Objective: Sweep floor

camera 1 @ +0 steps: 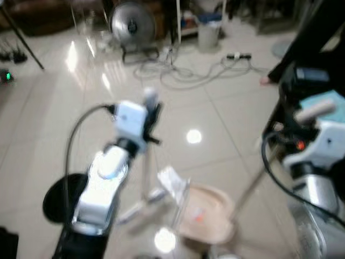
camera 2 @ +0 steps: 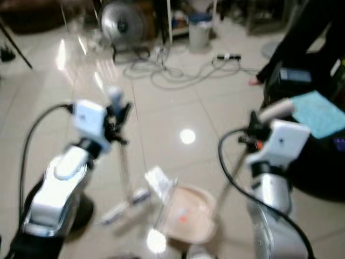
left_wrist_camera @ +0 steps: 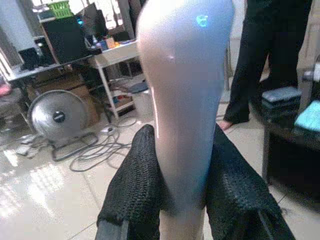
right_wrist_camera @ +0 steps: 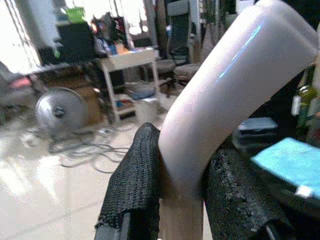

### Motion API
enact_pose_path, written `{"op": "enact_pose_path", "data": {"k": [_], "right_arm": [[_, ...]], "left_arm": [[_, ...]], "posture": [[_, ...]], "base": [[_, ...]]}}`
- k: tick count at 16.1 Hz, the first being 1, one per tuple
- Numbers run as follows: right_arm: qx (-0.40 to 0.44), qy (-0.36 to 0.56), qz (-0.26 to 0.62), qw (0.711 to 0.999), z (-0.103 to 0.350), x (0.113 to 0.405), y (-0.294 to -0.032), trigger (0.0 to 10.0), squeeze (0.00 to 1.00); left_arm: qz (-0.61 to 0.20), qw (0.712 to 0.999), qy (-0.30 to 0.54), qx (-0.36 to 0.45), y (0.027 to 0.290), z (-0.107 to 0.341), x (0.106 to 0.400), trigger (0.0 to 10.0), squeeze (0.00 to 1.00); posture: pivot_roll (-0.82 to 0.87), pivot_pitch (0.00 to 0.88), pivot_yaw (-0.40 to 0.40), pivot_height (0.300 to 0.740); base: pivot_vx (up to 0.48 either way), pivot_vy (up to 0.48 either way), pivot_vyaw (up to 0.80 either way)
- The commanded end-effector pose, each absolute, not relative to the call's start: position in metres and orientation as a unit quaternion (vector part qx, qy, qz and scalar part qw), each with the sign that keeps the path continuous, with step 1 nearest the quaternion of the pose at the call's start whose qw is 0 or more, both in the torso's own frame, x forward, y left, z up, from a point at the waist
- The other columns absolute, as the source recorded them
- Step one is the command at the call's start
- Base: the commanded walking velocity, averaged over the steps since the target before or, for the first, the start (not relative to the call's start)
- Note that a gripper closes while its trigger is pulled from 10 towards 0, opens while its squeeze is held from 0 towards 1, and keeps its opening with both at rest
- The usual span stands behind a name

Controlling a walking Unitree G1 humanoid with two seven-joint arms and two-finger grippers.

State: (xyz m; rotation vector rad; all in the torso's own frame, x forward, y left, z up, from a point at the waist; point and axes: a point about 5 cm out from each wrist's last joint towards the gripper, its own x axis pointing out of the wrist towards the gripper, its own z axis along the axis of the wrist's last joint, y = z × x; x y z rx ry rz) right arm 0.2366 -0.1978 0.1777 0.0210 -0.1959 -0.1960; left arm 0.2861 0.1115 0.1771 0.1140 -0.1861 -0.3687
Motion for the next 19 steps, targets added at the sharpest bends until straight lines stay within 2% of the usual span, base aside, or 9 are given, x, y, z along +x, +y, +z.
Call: {"op": "enact_pose_path", "data": {"k": [1,6,9,15,17,19], "right_arm": [[0.015,-0.116,-0.083,0.99,0.185,0.238,-0.191,10.0,0.0],[-0.002,-0.11,-0.08,0.991,0.18,0.241,-0.192,10.0,0.0],[-0.037,-0.115,-0.104,0.987,0.171,0.249,-0.204,10.0,0.0],[-0.07,-0.143,-0.121,0.98,0.171,0.256,-0.221,10.0,0.0],[-0.121,-0.153,-0.097,0.976,0.159,0.265,-0.223,10.0,0.0],[-0.141,-0.162,-0.099,0.972,0.159,0.27,-0.225,10.0,0.0]], "left_arm": [[-0.161,0.978,-0.107,0.074,0.122,0.183,0.288,10.0,0.0],[-0.144,0.981,-0.103,0.076,0.124,0.18,0.292,10.0,0.0],[-0.117,0.989,-0.079,0.039,0.121,0.168,0.302,10.0,0.0],[-0.09,0.99,-0.109,0.01,0.113,0.166,0.327,10.0,0.0],[-0.085,0.987,-0.138,-0.003,0.109,0.166,0.339,10.0,0.0],[-0.088,0.985,-0.146,-0.006,0.107,0.162,0.341,10.0,0.0]], "posture": [[-0.02,0.111,0.058,0.74],[-0.02,0.111,0.054,0.74],[-0.01,0.136,0.054,0.74],[0.04,0.251,0.074,0.74],[0.03,0.315,0.105,0.74],[0.02,0.342,0.1,0.74]], "base": [[0.401,0.0,0.0],[0.406,0.0,0.0],[0.0,0.0,0.0],[0.0,0.0,0.0],[0.0,0.0,0.0],[0.0,0.0,0.0]]}}
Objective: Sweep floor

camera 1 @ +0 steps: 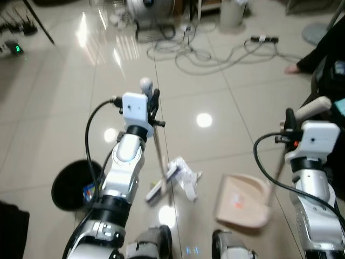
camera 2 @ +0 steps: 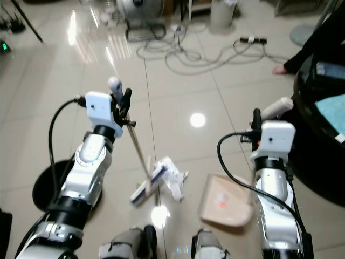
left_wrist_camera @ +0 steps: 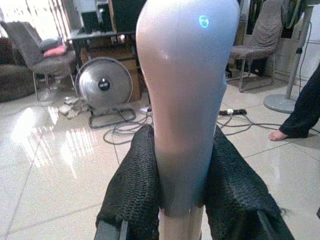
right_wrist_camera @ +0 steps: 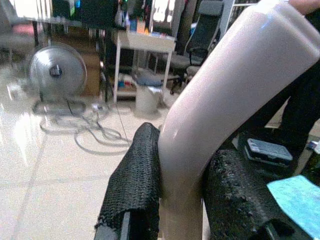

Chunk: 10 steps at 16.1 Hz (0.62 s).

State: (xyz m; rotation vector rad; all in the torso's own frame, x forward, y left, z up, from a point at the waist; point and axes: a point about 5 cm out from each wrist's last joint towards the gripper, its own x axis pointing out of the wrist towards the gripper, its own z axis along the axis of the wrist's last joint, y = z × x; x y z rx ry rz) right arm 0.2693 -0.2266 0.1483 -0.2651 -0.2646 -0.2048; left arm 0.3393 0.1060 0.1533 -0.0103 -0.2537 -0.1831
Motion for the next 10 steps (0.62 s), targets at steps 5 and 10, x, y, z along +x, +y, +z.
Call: {"op": "enact_pose_path", "data": {"k": [5,10], "right_arm": [[-0.154,-0.208,-0.077,0.963,0.167,0.282,-0.222,10.0,0.0],[-0.154,-0.231,-0.02,0.96,0.149,0.3,-0.18,10.0,0.0]], "left_arm": [[-0.067,0.985,-0.162,-0.003,0.108,0.163,0.349,10.0,0.0],[-0.046,0.981,-0.186,0.019,0.102,0.166,0.357,10.0,0.0]], "posture": [[0.06,0.395,0.124,0.74],[0.12,0.414,0.159,0.74]], "base": [[0.0,0.0,0.0],[0.0,0.0,0.0]]}}
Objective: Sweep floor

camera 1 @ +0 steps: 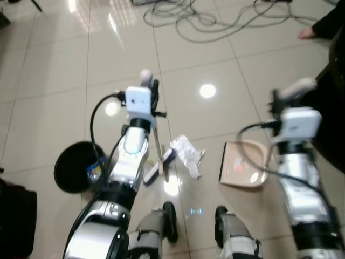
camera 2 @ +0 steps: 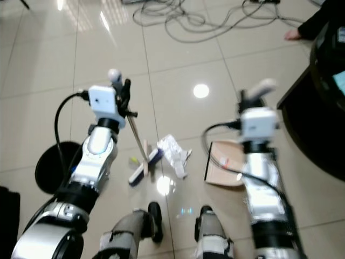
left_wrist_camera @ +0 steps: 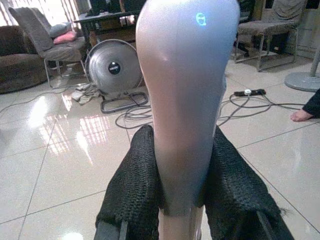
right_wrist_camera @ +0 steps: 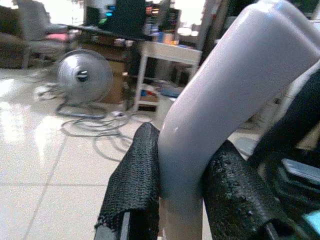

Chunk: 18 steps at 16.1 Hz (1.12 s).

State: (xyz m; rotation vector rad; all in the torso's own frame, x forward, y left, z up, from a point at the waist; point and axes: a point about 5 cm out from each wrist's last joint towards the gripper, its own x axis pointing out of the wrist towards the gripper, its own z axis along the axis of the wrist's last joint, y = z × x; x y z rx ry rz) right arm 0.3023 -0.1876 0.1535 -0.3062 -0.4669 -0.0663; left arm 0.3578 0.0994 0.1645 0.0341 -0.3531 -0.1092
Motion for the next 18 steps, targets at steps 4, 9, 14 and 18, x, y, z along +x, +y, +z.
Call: {"op": "enact_pose_path", "data": {"k": [4,9,14,18], "right_arm": [[-0.121,-0.23,0.031,0.965,0.132,0.3,-0.131,10.0,0.0],[-0.099,-0.241,0.051,0.964,0.126,0.292,-0.102,10.0,0.0],[-0.101,-0.234,0.041,0.966,0.123,0.299,-0.106,10.0,0.0],[-0.101,-0.232,0.032,0.967,0.125,0.308,-0.115,10.0,0.0]], "left_arm": [[-0.044,0.985,-0.165,0.016,0.091,0.156,0.36,10.0,0.0],[-0.059,0.987,-0.15,-0.025,0.06,0.158,0.364,10.0,0.0],[-0.038,0.977,-0.16,-0.138,0.047,0.182,0.37,10.0,0.0],[-0.007,0.963,-0.205,-0.173,0.075,0.205,0.377,10.0,0.0]], "posture": [[0.1,0.41,0.178,0.74],[0.09,0.395,0.178,0.74],[0.09,0.374,0.162,0.74],[0.1,0.328,0.144,0.74]], "base": [[0.0,0.0,0.0],[0.0,0.0,0.0],[0.0,0.0,0.0],[0.0,0.0,0.0]]}}
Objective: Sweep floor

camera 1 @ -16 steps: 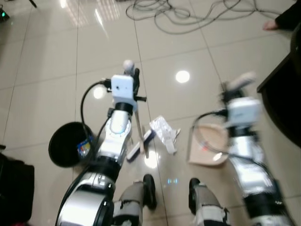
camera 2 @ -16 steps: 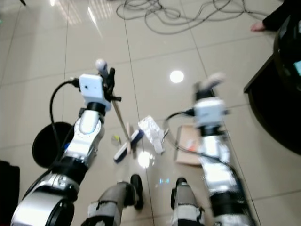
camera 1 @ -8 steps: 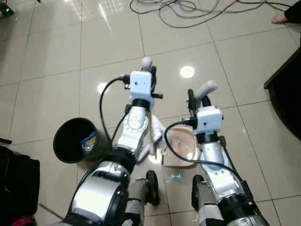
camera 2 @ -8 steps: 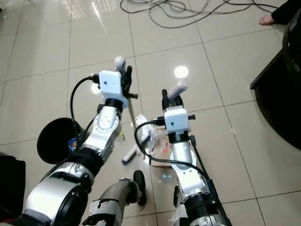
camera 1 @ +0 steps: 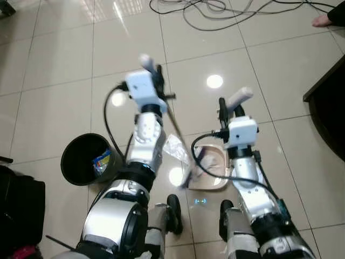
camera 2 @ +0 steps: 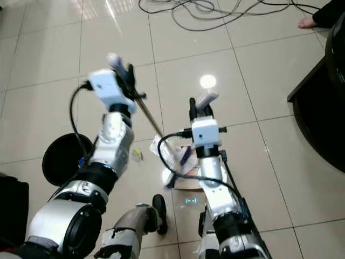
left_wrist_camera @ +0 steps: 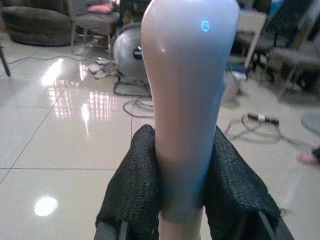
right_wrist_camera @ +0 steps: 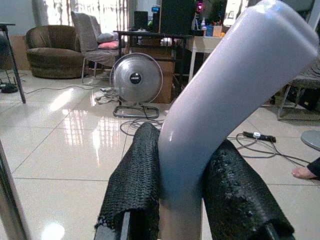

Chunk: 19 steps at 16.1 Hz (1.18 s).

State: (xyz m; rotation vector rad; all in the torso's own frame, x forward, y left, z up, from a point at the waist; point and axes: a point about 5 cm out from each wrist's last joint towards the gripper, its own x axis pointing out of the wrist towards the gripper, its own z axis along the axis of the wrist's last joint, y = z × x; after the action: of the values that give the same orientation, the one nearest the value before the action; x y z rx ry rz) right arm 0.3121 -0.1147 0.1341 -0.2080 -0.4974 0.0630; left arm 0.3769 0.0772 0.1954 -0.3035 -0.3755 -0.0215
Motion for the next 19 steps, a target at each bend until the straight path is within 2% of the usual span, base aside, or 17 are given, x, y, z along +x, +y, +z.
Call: {"op": "enact_pose_path", "data": {"k": [1,7,12,15,16,17,19], "right_arm": [[-0.101,-0.229,0.029,0.968,0.125,0.31,-0.117,10.0,0.0],[-0.091,-0.221,0.004,0.971,0.122,0.316,-0.133,10.0,0.0],[-0.065,-0.23,-0.02,0.971,0.128,0.319,-0.146,10.0,0.0],[-0.045,-0.251,-0.028,0.966,0.139,0.319,-0.152,10.0,0.0],[-0.045,-0.251,-0.028,0.966,0.139,0.319,-0.152,10.0,0.0],[-0.029,-0.276,-0.047,0.96,0.152,0.316,-0.161,10.0,0.0],[-0.017,-0.291,-0.064,0.954,0.159,0.311,-0.171,10.0,0.0]], "left_arm": [[-0.017,0.962,-0.21,-0.173,0.079,0.209,0.377,10.0,0.0],[-0.051,0.956,-0.241,-0.158,0.105,0.234,0.381,10.0,0.0],[-0.052,0.954,-0.27,-0.121,0.153,0.267,0.391,10.0,0.0],[-0.076,0.964,-0.251,-0.052,0.165,0.269,0.393,10.0,0.0],[-0.076,0.964,-0.251,-0.052,0.165,0.269,0.393,10.0,0.0],[-0.112,0.972,-0.207,-0.012,0.168,0.255,0.388,10.0,0.0],[-0.129,0.976,-0.176,0.004,0.171,0.239,0.381,10.0,0.0]], "posture": [[0.11,0.318,0.139,0.74],[0.12,0.248,0.109,0.74],[0.13,0.21,0.091,0.74],[0.13,0.193,0.087,0.74],[0.13,0.193,0.087,0.74],[0.12,0.171,0.087,0.74],[0.1,0.148,0.086,0.74]], "base": [[0.0,0.0,0.0],[0.0,0.0,0.0],[0.0,0.0,0.0],[0.0,0.0,0.0],[0.0,0.0,0.0],[0.0,0.0,0.0],[0.0,0.0,0.0]]}}
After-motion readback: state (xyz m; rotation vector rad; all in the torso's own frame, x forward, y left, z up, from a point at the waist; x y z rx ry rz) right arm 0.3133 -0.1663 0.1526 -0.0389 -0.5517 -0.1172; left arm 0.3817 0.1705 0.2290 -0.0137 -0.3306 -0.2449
